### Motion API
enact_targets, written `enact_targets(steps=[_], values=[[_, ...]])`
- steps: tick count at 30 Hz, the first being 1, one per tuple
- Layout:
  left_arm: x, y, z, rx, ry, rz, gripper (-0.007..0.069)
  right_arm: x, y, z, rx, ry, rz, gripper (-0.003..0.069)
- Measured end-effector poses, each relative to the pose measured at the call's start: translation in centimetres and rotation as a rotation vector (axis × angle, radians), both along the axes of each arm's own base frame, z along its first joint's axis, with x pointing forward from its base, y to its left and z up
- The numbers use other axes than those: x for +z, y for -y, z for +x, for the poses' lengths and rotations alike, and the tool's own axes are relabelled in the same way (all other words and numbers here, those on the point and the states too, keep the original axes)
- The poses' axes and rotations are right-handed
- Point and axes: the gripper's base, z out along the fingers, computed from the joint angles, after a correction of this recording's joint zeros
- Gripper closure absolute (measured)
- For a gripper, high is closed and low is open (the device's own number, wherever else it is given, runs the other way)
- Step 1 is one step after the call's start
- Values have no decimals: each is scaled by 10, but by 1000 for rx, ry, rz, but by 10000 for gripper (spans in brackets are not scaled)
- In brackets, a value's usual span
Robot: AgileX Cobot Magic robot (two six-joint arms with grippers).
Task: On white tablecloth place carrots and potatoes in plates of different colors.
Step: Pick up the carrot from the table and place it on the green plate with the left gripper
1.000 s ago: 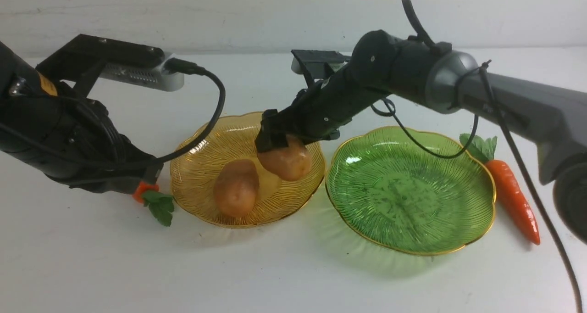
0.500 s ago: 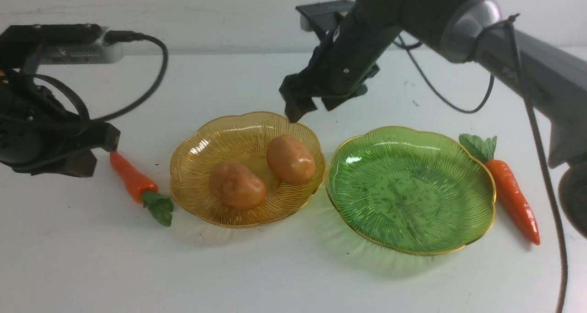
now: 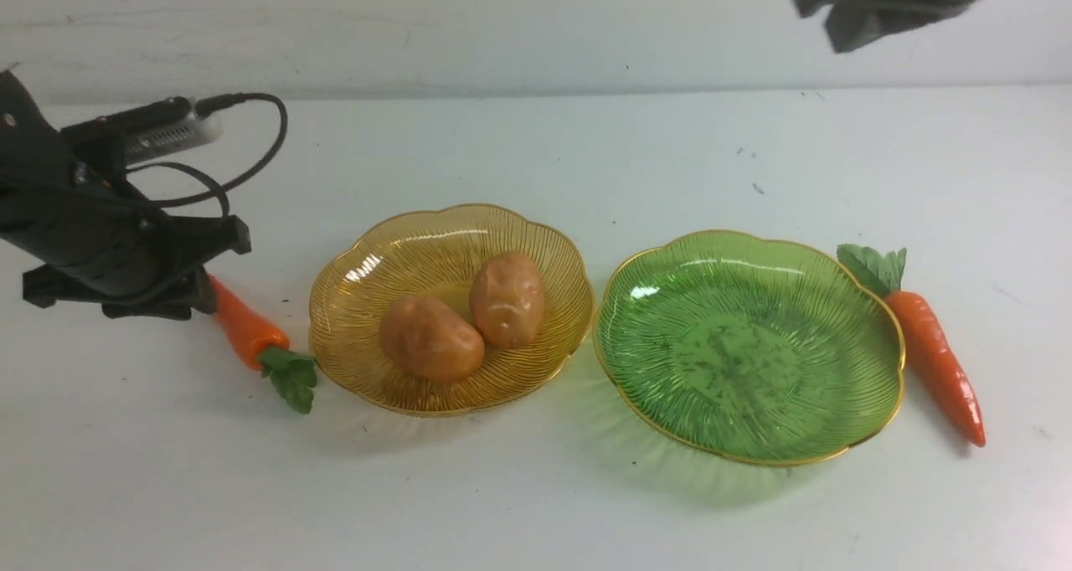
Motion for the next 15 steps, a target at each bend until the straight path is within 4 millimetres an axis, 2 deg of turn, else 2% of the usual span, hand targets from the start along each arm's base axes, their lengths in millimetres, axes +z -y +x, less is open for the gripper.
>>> enact_targets(steps=[1, 5, 7, 8, 9, 10, 11, 13, 15], values=[[-9, 0, 5, 10, -10, -8, 116, -1, 5, -5, -10, -4, -1, 674], [-34, -1, 15, 25, -50, -20, 41, -1, 14, -16, -27, -11, -7, 674], [-45, 0, 16, 24, -83, -24, 61, 1, 16, -19, -14, -3, -20, 674], [-45, 0, 15, 22, -89, -23, 96, 1, 16, -20, -7, -2, -28, 674], [-45, 0, 15, 19, -95, -22, 179, 1, 17, -20, -5, 2, -36, 674], [-42, -1, 14, 4, -105, -11, 291, 1, 18, -20, -11, 5, -57, 674], [-38, -1, 13, -9, -109, 1, 341, 1, 20, -20, -17, 8, -66, 674], [-10, -3, 11, -46, -87, 45, 361, 1, 24, -19, -45, 9, -67, 674], [29, 1, 9, -68, -21, 39, 367, 2, 30, -18, -80, 7, -57, 674]])
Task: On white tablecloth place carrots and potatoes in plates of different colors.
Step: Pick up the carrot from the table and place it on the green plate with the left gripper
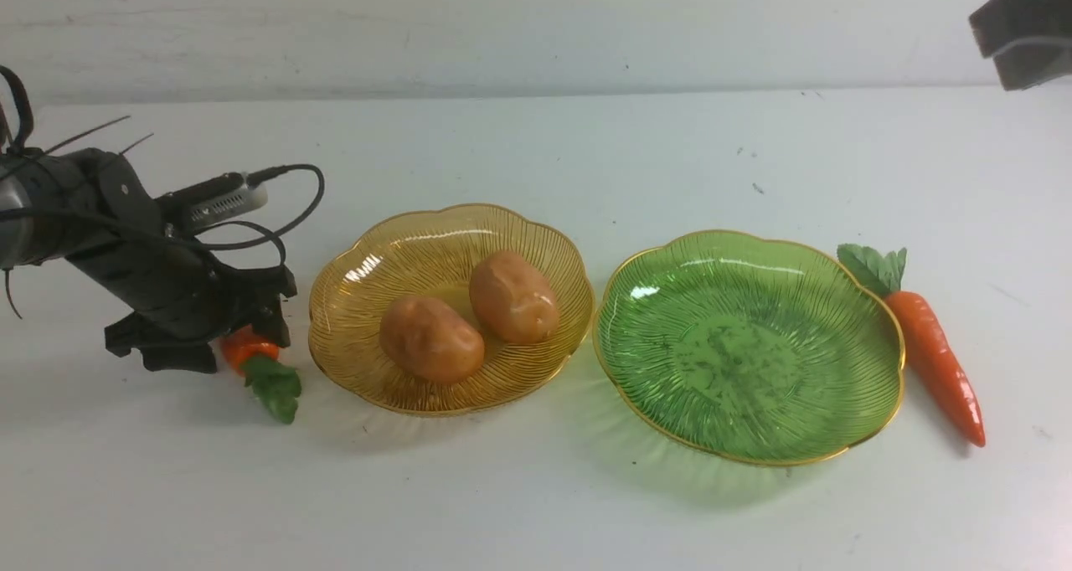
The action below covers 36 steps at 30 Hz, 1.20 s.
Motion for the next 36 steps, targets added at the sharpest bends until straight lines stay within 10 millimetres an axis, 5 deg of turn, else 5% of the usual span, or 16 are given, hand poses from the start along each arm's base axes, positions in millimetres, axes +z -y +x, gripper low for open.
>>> enact_targets(steps=[4, 7, 10, 12, 18, 25, 30, 33, 36], values=[[77, 64, -14, -264, 219, -94, 370, 0, 20, 3, -98, 5, 3, 674], [95, 130, -31, -479, 293, -206, 370, -4, 48, 9, -220, -7, 4, 674], [87, 203, -50, -696, 315, -295, 370, -20, 73, 17, -307, -56, 43, 673], [64, 247, -58, -780, 304, -317, 370, -44, 87, 21, -333, -138, 107, 659], [10, 309, -51, -841, 257, -313, 351, -134, 81, 25, -270, -439, 239, 484], [-30, 328, -28, -825, 201, -312, 207, -186, 80, 29, -256, -561, 251, 211], [-24, 329, -24, -825, 206, -324, 49, -210, 81, 41, -244, -572, 240, 119], [-11, 322, -20, -821, 175, -354, 67, -225, 77, 50, -211, -564, 222, 110], [23, 298, -12, -813, 131, -374, 258, -243, 67, 62, -167, -531, 197, 109]])
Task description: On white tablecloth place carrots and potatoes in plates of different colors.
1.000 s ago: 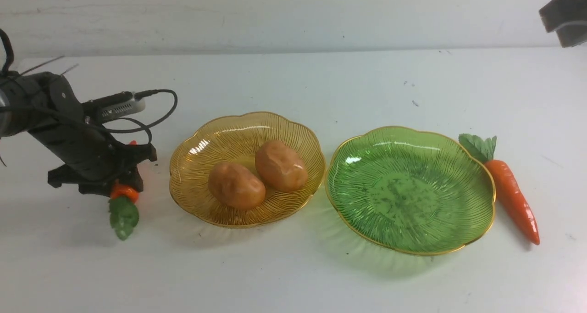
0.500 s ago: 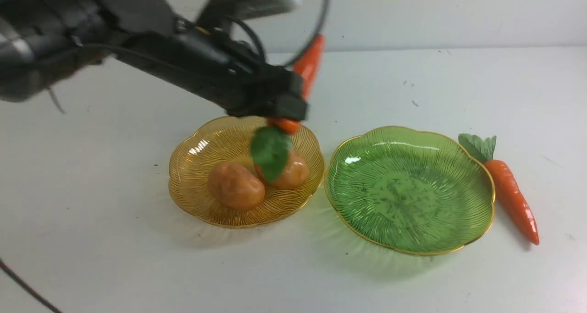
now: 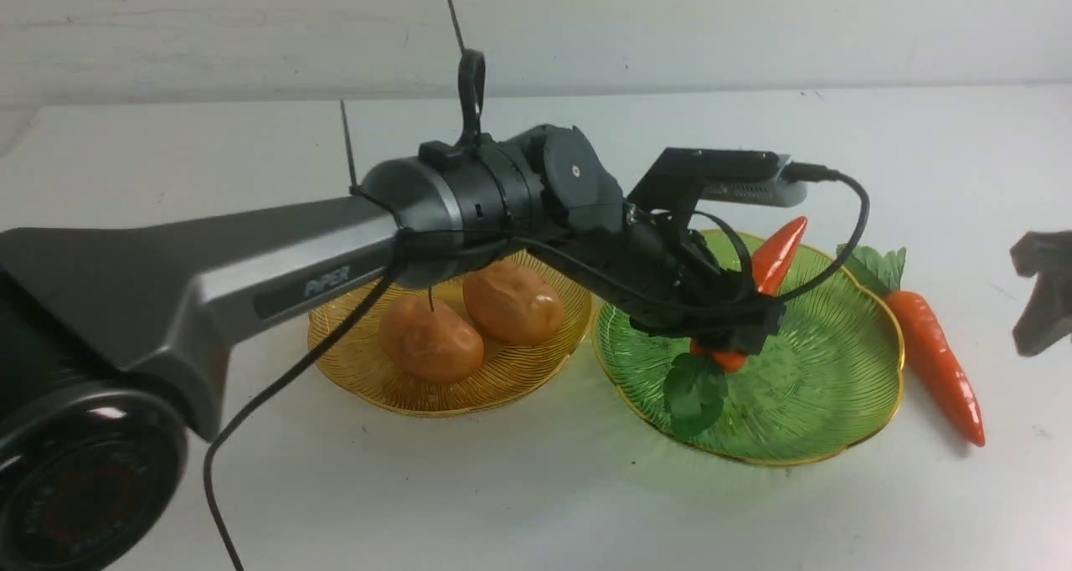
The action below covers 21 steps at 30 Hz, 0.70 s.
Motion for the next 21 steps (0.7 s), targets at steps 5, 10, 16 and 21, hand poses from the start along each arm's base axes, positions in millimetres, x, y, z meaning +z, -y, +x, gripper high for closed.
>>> enact_targets(steps=[5, 10, 16, 21], values=[[65, -61, -3, -3, 67, 112, 599, -28, -13, 15, 60, 47, -58, 181], [126, -120, -29, 85, 180, 271, 628, -28, -6, 15, 30, 27, -151, 446], [178, -186, -61, 291, 321, 453, 628, 59, -6, 2, -151, 175, -94, 433], [178, -218, -98, 362, 296, 482, 628, 67, -57, 0, -70, 194, 84, 433]])
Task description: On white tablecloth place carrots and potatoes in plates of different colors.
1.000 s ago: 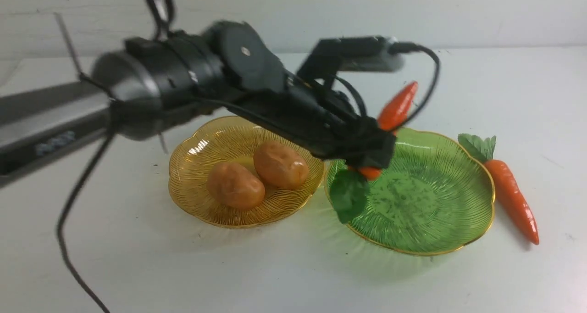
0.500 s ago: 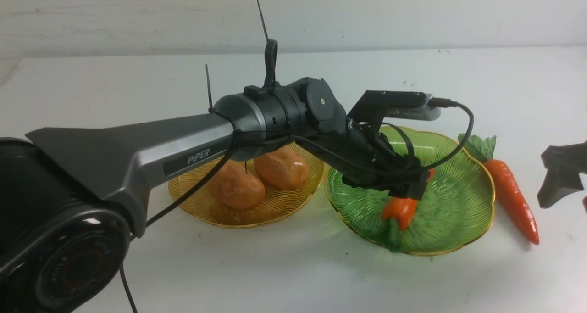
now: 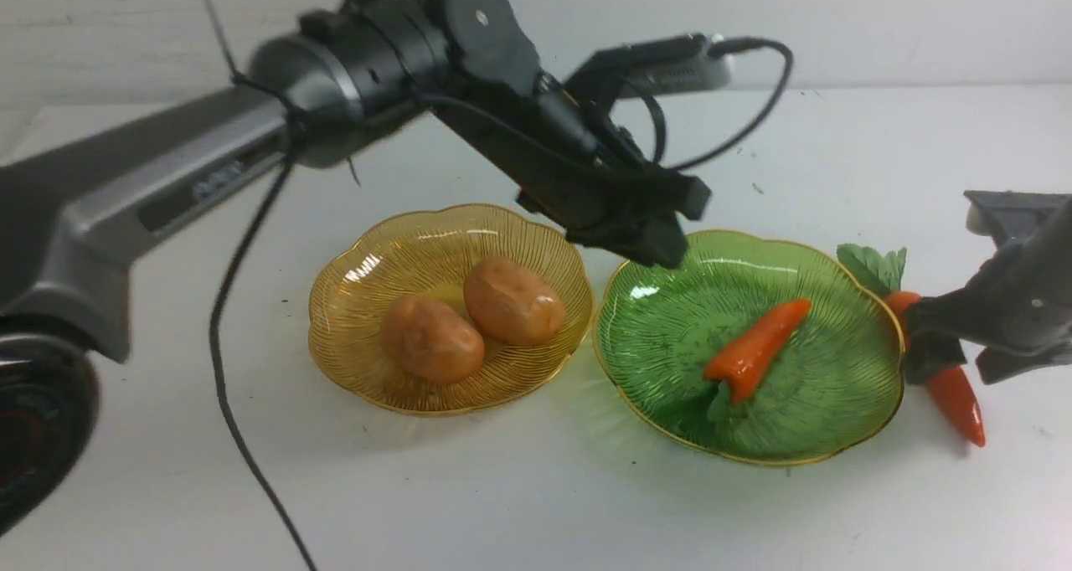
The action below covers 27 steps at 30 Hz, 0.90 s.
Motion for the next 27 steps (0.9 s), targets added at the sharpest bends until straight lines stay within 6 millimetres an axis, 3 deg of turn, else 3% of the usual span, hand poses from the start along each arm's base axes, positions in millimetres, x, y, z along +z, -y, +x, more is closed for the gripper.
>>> enact_targets(steps=[4, 6, 9, 12, 14, 16, 19, 22, 24, 27], values=[[-16, -14, -32, 34, -39, 1, 628, -31, -37, 7, 93, -64, 19, 421], [-25, -16, -46, 35, -48, 0, 628, -48, -46, 9, 117, -109, 13, 333], [-36, -20, -67, 39, -37, -6, 628, -54, -47, 7, 95, -163, 17, 174], [-36, -26, -93, 41, 14, -16, 628, -43, -45, 4, 138, -239, -20, 65], [-32, -29, -107, 47, 50, -29, 628, -17, -42, 3, 191, -229, -63, 70], [-27, -31, -117, 55, 80, -42, 628, 11, -39, -1, 208, -145, -88, 127], [-21, -33, -128, 70, 116, -63, 628, 82, -29, -39, 219, 51, -120, 307], [-15, -36, -141, 81, 154, -83, 628, 152, -14, -102, 219, 289, -160, 520], [-9, -38, -153, 87, 193, -98, 628, 179, -3, -150, 200, 444, -180, 625], [-2, -42, -171, 85, 250, -112, 628, 200, 13, -230, 147, 793, -176, 669]])
